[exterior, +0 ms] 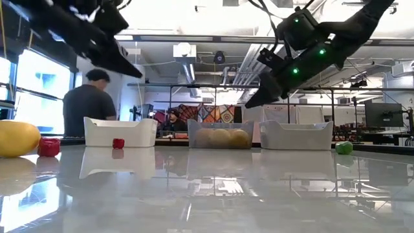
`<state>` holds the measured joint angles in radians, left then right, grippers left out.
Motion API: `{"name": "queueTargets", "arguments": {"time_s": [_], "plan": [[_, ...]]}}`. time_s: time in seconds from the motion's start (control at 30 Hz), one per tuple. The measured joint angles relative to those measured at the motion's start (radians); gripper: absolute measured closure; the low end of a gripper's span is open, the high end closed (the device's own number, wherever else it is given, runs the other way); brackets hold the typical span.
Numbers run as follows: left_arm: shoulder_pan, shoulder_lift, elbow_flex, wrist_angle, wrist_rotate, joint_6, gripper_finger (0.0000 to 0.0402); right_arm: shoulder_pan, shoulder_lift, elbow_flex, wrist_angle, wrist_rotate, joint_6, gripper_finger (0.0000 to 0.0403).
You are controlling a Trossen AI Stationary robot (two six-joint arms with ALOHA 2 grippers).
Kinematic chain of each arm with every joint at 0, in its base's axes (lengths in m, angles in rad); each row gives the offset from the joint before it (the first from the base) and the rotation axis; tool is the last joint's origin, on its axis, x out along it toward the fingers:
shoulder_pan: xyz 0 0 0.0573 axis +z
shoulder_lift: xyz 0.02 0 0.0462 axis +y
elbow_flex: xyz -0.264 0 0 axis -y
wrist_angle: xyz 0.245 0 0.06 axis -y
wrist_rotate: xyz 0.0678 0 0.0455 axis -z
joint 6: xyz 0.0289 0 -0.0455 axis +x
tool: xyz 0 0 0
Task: Sort produce into baskets
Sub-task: Put the red bell pepper into the white bin
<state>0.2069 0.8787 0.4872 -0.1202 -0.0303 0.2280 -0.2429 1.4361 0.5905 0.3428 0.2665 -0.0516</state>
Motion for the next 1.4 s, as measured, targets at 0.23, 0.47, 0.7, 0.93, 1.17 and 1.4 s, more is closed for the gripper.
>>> {"name": "queueTargets", "arguments": {"time_s": [0.23, 0.47, 0.7, 0.93, 1.17, 1.4], "plan": [[-0.193, 0.000, 0.128, -0.217, -0.002, -0.130, 0.0400, 0.032, 0.000, -0.001, 0.017, 0.000, 0.000, 0.0402], [-0.357, 0.047, 0.169, -0.330, -0.023, -0.150, 0.0362, 0.036, 0.000, -0.001, 0.020, -0.001, 0.003, 0.0403], [-0.449, 0.256, 0.229, -0.495, -0.024, -0.193, 0.0296, 0.036, 0.001, -0.001, 0.020, -0.001, 0.011, 0.0403], [-0.486, 0.474, 0.333, -0.657, -0.025, -0.109, 0.0255, 0.036, 0.001, -0.001, 0.017, -0.001, 0.011, 0.0403], [-0.486, 0.585, 0.392, -0.707, -0.007, -0.051, 0.0240, 0.036, 0.003, -0.001, -0.003, -0.001, 0.014, 0.0403], [-0.481, 0.679, 0.392, -0.771, 0.035, -0.059, 0.0240, 0.036, 0.004, -0.001, -0.009, -0.001, 0.029, 0.0403]]}}
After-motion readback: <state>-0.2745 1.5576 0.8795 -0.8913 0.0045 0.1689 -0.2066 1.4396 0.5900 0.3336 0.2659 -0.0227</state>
